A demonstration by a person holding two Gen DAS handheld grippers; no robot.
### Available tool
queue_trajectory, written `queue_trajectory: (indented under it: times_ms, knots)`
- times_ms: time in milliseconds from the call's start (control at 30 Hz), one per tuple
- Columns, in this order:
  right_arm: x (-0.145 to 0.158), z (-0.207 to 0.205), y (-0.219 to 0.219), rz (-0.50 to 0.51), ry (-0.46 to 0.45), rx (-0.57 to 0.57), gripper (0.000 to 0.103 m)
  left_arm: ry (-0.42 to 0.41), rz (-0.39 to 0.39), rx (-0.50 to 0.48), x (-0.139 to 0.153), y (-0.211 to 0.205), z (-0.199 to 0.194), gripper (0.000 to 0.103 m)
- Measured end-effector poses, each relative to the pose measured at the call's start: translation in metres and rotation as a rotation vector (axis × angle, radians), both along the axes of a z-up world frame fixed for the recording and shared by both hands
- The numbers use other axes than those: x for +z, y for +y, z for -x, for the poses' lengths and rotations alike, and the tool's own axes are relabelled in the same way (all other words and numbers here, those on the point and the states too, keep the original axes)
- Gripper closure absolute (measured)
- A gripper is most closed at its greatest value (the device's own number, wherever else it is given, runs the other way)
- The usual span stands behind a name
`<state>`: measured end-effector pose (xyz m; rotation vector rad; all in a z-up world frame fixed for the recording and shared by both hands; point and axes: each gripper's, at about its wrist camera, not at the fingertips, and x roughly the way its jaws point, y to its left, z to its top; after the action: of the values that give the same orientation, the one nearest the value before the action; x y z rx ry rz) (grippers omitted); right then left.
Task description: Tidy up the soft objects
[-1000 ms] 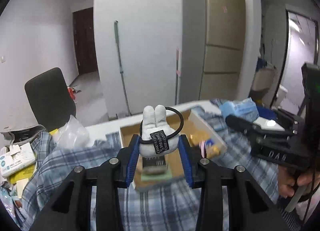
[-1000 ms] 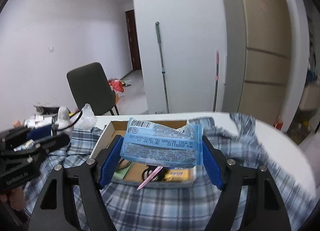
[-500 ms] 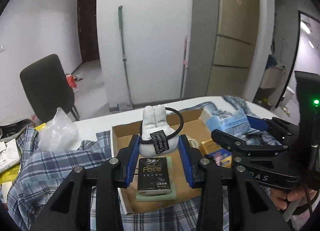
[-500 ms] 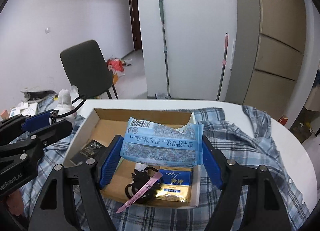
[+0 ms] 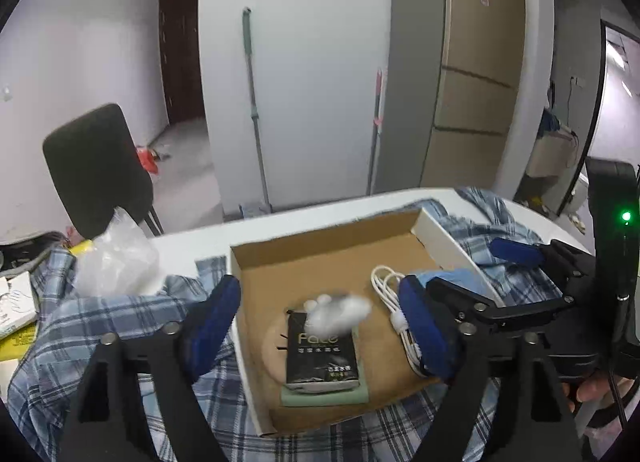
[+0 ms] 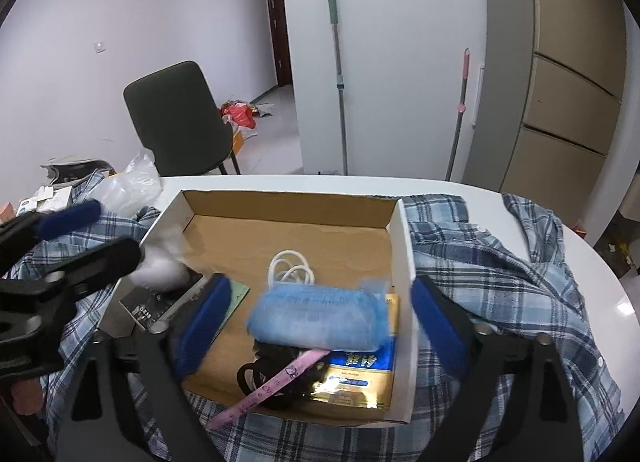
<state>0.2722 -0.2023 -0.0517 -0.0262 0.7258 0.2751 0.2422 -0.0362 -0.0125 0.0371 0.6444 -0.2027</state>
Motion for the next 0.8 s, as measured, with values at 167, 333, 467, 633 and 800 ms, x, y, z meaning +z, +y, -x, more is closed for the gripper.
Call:
queue_trajectory:
  times_ms: [167,333,467,633,800]
  knots:
    - [0.014,0.007,-0.007,-0.014,-0.029,-0.018,0.01,-0.051,0.016,0.008,0.021,0.007,0.015,0.019]
    - [0.036,0.029,-0.015,-0.021,-0.09,-0.031,0.01,-0.157,0.048,0.028,0.047,0.017,0.05,0.019]
    - [0.058,0.061,-0.017,-0.002,-0.193,-0.006,0.01,-0.258,0.08,0.041,0.062,0.03,0.088,0.019]
    - [0.076,0.109,-0.016,-0.007,-0.309,0.028,0.002,-0.314,0.07,0.054,0.066,0.038,0.131,0.019]
    - [0.072,0.148,-0.022,-0.058,-0.366,0.062,0.001,-0.382,0.067,0.053,0.06,0.04,0.17,0.014]
